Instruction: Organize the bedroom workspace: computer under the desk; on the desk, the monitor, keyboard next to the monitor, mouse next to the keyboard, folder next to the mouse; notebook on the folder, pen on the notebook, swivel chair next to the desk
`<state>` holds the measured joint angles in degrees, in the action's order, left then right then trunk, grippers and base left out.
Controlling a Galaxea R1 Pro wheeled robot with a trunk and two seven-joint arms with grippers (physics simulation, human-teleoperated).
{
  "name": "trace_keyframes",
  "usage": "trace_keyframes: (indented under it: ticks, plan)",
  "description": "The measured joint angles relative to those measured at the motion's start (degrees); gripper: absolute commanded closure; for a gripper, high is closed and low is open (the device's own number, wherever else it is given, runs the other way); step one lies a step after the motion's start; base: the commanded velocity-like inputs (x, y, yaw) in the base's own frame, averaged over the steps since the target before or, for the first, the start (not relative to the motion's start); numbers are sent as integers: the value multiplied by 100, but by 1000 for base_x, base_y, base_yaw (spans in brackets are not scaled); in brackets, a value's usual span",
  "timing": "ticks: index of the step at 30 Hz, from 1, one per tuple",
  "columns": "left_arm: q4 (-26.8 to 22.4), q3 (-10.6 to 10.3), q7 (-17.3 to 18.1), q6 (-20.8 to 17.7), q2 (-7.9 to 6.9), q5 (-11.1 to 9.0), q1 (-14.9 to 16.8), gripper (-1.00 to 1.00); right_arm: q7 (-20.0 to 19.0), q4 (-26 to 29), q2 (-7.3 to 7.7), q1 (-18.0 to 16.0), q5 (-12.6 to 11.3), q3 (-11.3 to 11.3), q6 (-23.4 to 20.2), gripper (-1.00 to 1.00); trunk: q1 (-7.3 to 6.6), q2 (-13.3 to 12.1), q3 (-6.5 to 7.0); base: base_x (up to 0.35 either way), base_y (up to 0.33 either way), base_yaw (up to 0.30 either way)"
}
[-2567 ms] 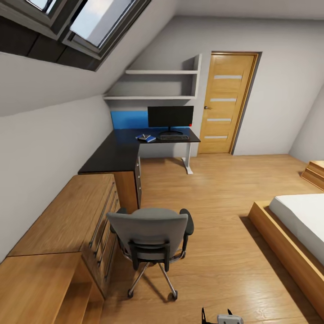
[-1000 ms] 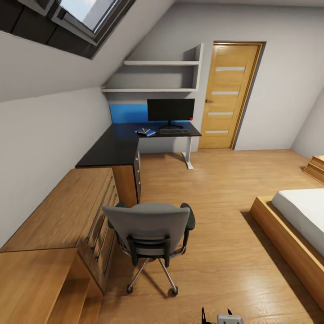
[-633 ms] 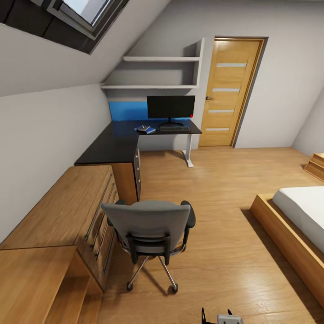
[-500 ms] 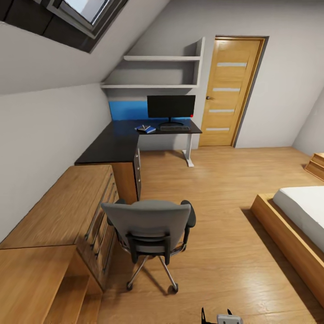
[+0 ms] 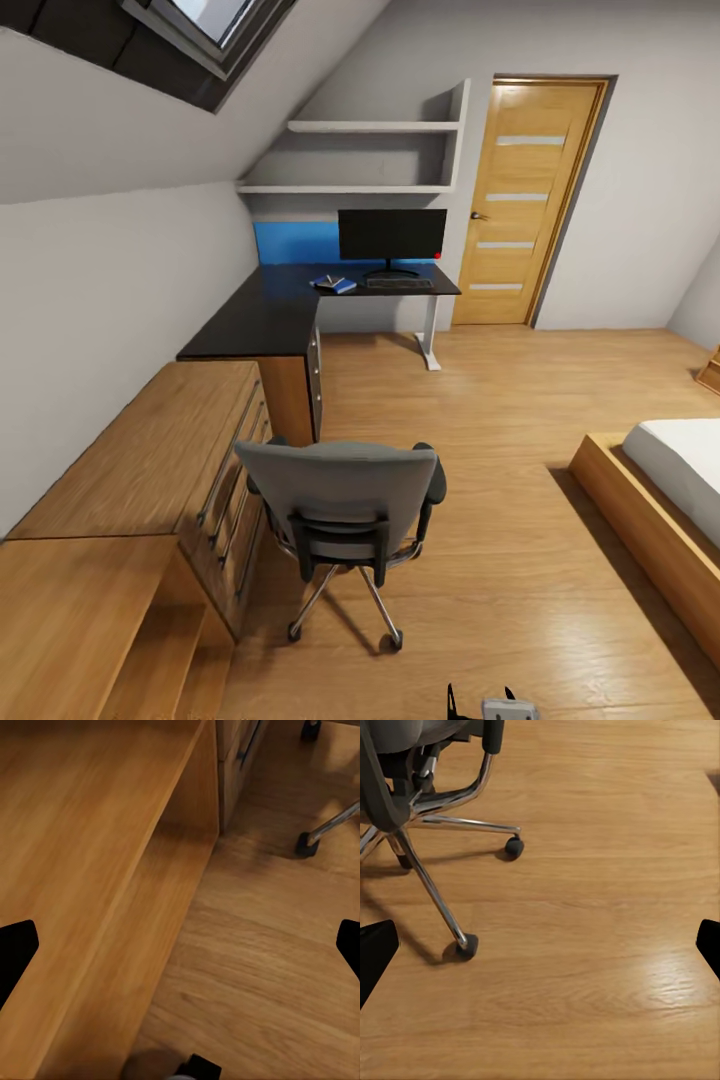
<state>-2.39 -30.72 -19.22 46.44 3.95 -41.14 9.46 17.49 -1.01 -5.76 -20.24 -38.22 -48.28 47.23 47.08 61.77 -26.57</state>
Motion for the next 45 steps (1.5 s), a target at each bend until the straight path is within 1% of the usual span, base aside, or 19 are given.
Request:
trace_keyframes:
  ticks: [14,16,17,18,20,22,23,25,26,27,28,31,32,33,34,36,37,40,45]
  plan:
    - [-11,1,0,1,-3,16,0,-100,0,4,0,-2,0,5,3,-100,308,562,-252,0,0,77]
    - [-204,-16,-6,-57,-15,25,1,-100,0,5,2,-1,-1,19,9,-100,352,642,-287,0,0,0]
    - [-397,-15,-16,-206,-21,24,1,-100,0,8,4,-2,-1,24,22,-100,374,682,-305,0,0,0]
    - [-738,-21,-25,-613,-31,33,1,-100,5,21,6,-2,2,29,38,-100,396,723,-323,0,0,0]
    - [-999,-4,-32,-933,-43,26,0,-100,19,27,8,-2,2,35,46,-100,440,803,-359,0,0,0]
    - [-1434,-3,-48,-1481,-75,37,-1,-100,47,56,16,-17,4,43,35,-100,483,883,-395,0,0,0]
    - [-1575,2,-52,-1721,-99,40,4,-100,57,73,41,-32,-5,51,18,-100,505,923,-413,0,0,0]
    - [-1669,5,-57,-1973,-116,45,23,-100,68,109,121,-85,-18,65,-18,-100,549,1003,-449,0,0,0]
    - [-1731,4,-62,-2241,-124,58,99,-100,70,135,149,-116,-16,62,-32,-100,571,1043,-467,0,0,0]
    - [-1785,2,-66,-2717,-124,74,333,-100,79,271,210,-231,-26,59,-68,-100,593,1083,-484,0,0,0]
    - [-1798,6,-67,-2902,-122,77,448,-100,88,330,227,-283,-43,65,-85,-100,615,1124,-502,0,0,0]
    - [-1837,4,-47,-3935,-100,100,1080,-100,192,582,274,-652,-85,63,-439,-100,681,1244,-555,0,0,0]
    - [-1839,14,-11,-4617,-78,63,1471,-100,235,649,291,-1030,-171,102,-1146,-100,703,1284,-577,0,0,0]
    - [-1838,4,1,-4798,-62,74,1924,-100,247,666,290,-1477,-191,63,-1453,-100,725,1324,-591,0,0,0]
    - [-1838,8,6,-4960,-46,64,1955,-100,250,676,293,-1593,-304,77,-1795,-100,747,1364,-610,0,0,0]
    - [-1819,9,12,-5066,-38,61,2048,-100,250,674,331,-1791,-457,84,-2052,-100,791,1444,-646,0,0,0]
    - [-1630,2,24,-5083,-36,49,2098,-100,234,617,394,-1896,-604,77,-2177,-100,813,1485,-665,0,0,0]
    - [-1340,-14,221,-4866,-34,61,2113,-100,225,528,411,-1927,-653,60,-2195,-100,879,1605,-719,0,0,0]
    - [-1256,-9,415,-4393,-29,93,2116,-100,241,469,439,-1935,-664,69,-2149,-100,989,1806,-809,0,0,0]
